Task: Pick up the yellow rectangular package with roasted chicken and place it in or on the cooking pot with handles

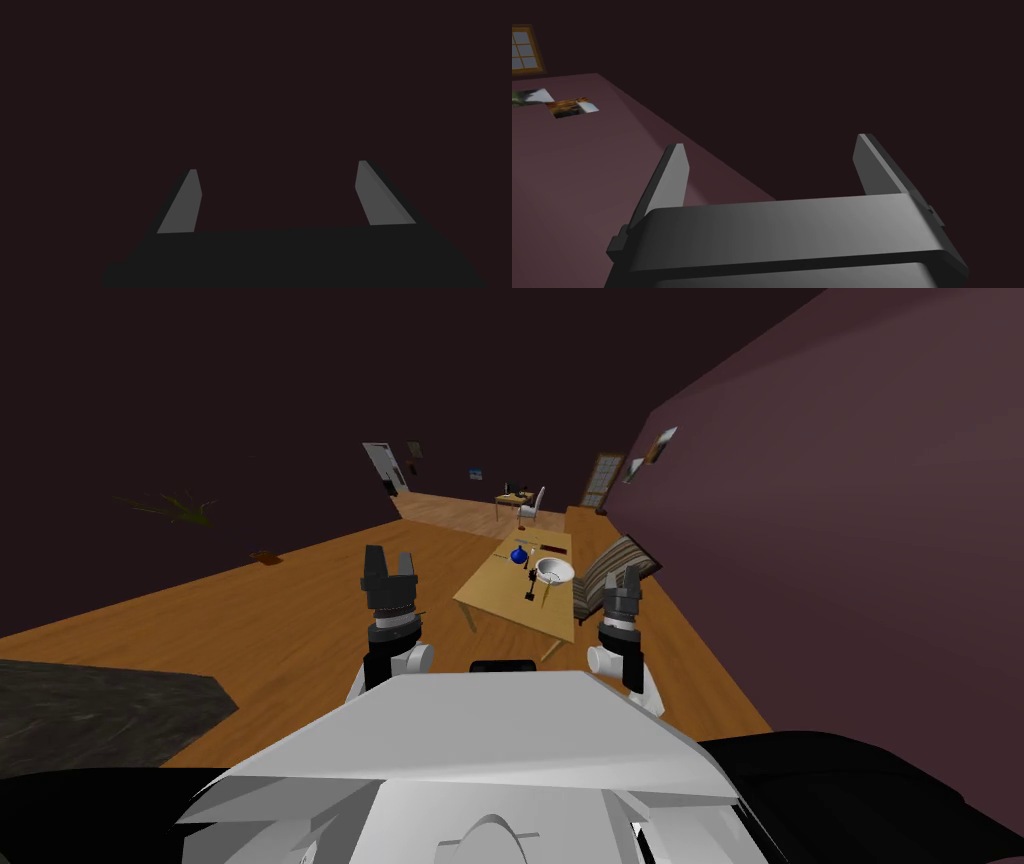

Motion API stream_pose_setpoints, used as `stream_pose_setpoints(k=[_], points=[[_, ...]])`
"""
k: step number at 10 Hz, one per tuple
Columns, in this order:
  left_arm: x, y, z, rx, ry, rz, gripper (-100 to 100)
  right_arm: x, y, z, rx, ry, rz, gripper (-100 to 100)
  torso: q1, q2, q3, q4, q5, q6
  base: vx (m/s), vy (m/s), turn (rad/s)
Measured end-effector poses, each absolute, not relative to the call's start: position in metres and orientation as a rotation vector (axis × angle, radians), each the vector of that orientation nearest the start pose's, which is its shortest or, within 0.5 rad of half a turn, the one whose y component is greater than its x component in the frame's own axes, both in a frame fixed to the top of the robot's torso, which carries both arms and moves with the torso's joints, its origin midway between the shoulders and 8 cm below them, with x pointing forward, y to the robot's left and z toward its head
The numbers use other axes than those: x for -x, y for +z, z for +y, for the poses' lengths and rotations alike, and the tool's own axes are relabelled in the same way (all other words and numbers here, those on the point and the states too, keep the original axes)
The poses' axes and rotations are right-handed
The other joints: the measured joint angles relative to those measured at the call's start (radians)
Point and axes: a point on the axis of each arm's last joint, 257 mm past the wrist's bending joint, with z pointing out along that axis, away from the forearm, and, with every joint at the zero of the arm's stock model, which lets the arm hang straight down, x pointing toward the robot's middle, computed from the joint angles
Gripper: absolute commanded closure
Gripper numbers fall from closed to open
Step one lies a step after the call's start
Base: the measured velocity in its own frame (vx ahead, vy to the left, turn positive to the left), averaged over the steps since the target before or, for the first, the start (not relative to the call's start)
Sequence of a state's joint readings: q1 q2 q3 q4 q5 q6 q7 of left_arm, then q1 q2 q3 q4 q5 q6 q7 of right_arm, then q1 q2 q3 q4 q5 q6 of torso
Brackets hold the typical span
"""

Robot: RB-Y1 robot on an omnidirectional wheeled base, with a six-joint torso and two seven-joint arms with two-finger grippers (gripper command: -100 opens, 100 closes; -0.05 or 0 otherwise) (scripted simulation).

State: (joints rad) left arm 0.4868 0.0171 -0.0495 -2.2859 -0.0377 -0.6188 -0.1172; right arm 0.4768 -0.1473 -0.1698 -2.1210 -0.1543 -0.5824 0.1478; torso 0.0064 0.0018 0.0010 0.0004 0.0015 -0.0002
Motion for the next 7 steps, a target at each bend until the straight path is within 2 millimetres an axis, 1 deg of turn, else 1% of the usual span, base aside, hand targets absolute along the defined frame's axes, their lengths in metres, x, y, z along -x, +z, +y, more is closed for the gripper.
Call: stream_pose_setpoints(k=[1, 2, 5, 6, 7], points=[[-0.325, 0.051, 0.251, 0.478, -1.254, 0.575, 0, -0.345, -0.018, -0.37, -0.612, 1.023, 0.693, -100, 0.002, 0.001, 0.0, 0.0, 0.0, 0.0, -0.025, 0.164, 0.286], [-0.325, 0.051, 0.251, 0.478, -1.254, 0.575, 0, -0.345, -0.027, -0.384, -0.612, 0.968, 0.704, -100, 0.004, 0.001, 0.0, 0.0, 0.001, 0.0, 0.011, 0.11, 0.097], [-0.325, 0.051, 0.251, 0.478, -1.254, 0.575, 0, -0.341, -0.05, -0.41, -0.631, 0.856, 0.738, -100, -0.001, -0.001, -0.001, 0.0, 0.0, 0.0, 0.008, 0.09, 0.19], [-0.325, 0.051, 0.251, 0.478, -1.254, 0.575, 0, -0.334, -0.059, -0.422, -0.636, 0.811, 0.747, -100, -0.001, 0.0, 0.0, 0.0, 0.0, 0.0, -0.002, 0.07, 0.105], [-0.325, 0.051, 0.251, 0.478, -1.254, 0.575, 0, -0.334, -0.065, -0.43, -0.638, 0.783, 0.752, -100, -0.002, 0.0, 0.0, 0.0, 0.0, 0.001, 0.005, 0.091, 0.196]])
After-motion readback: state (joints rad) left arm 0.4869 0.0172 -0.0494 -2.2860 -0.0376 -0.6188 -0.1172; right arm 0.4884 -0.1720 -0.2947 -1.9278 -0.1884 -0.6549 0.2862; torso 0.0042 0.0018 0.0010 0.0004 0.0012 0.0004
